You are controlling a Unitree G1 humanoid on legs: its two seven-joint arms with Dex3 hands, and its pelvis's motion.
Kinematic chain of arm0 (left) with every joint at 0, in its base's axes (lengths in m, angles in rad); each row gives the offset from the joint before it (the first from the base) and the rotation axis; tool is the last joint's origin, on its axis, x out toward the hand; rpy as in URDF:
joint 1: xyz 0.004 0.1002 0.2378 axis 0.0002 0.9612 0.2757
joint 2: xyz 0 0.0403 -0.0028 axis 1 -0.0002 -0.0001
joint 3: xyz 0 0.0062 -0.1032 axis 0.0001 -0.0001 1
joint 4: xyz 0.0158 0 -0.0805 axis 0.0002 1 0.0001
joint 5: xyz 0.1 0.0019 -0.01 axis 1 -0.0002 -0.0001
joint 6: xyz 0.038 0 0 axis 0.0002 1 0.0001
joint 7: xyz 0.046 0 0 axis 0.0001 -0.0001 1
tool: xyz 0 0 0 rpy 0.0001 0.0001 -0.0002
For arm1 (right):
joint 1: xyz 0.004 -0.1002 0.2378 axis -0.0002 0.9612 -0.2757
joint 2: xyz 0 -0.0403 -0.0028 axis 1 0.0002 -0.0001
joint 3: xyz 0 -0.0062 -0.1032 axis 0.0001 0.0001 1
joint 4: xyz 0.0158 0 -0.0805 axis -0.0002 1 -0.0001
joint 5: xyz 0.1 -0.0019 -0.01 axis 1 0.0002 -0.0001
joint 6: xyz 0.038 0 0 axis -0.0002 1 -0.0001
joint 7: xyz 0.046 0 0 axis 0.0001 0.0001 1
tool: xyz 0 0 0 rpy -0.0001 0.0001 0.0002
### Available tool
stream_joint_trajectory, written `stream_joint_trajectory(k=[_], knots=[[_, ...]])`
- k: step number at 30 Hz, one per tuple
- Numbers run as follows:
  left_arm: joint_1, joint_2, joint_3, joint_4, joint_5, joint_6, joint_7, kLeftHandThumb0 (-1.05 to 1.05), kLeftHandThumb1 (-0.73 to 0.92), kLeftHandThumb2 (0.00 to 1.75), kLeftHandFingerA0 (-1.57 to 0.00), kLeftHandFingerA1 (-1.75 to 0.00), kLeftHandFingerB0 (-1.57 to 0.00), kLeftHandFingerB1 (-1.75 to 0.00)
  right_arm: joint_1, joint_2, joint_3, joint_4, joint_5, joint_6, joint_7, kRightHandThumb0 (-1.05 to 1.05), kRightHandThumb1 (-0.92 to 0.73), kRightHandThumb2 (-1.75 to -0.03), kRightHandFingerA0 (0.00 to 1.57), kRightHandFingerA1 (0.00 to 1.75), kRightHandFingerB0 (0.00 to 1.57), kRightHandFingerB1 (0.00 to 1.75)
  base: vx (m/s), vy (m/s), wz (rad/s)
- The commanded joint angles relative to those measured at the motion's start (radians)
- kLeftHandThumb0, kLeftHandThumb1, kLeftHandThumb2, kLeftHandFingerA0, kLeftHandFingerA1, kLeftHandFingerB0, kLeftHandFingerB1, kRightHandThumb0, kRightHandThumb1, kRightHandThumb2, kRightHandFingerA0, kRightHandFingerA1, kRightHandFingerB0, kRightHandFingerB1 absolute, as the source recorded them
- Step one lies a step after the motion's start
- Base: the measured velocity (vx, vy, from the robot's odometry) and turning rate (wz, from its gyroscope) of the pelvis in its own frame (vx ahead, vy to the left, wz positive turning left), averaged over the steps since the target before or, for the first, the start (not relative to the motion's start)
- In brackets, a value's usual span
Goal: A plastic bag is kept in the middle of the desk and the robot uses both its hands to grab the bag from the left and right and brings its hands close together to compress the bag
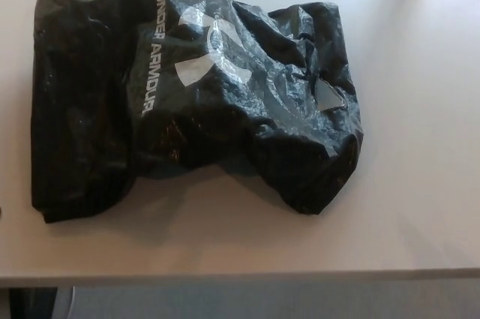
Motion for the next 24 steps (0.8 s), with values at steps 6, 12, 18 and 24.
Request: stream_joint_trajectory(k=[6,12,18,24], knots=[[0.081,-0.009,-0.057,0.076,-0.041,-0.220,-0.168,-0.66,0.85,0.65,-0.49,-0.42,-0.39,-0.37,-0.016,0.056,0.116,0.220,-0.121,-0.344,0.025,-0.51,-0.83,-0.65,0.35,0.39,0.29,0.34,0.00,0.000,0.00],[0.069,-0.012,-0.053,0.154,-0.040,-0.297,-0.196,-0.67,0.86,0.66,-0.49,-0.43,-0.39,-0.36,-0.028,0.043,0.119,0.233,-0.121,-0.366,0.022,-0.49,-0.84,-0.65,0.36,0.41,0.29,0.36,0.00,0.000,0.00],[0.049,-0.013,-0.052,0.174,-0.002,-0.342,-0.191,-0.64,0.87,0.66,-0.49,-0.43,-0.39,-0.36,-0.058,0.038,0.109,0.277,-0.156,-0.406,0.001,-0.51,-0.85,-0.65,0.36,0.41,0.29,0.35,0.00,0.000,0.00],[0.027,-0.003,-0.047,0.203,-0.001,-0.382,-0.204,-0.63,0.85,0.65,-0.48,-0.44,-0.38,-0.37,-0.059,0.053,0.101,0.272,-0.189,-0.405,-0.020,-0.52,-0.65,-1.02,0.33,0.56,0.17,0.47,0.00,0.000,0.00]])
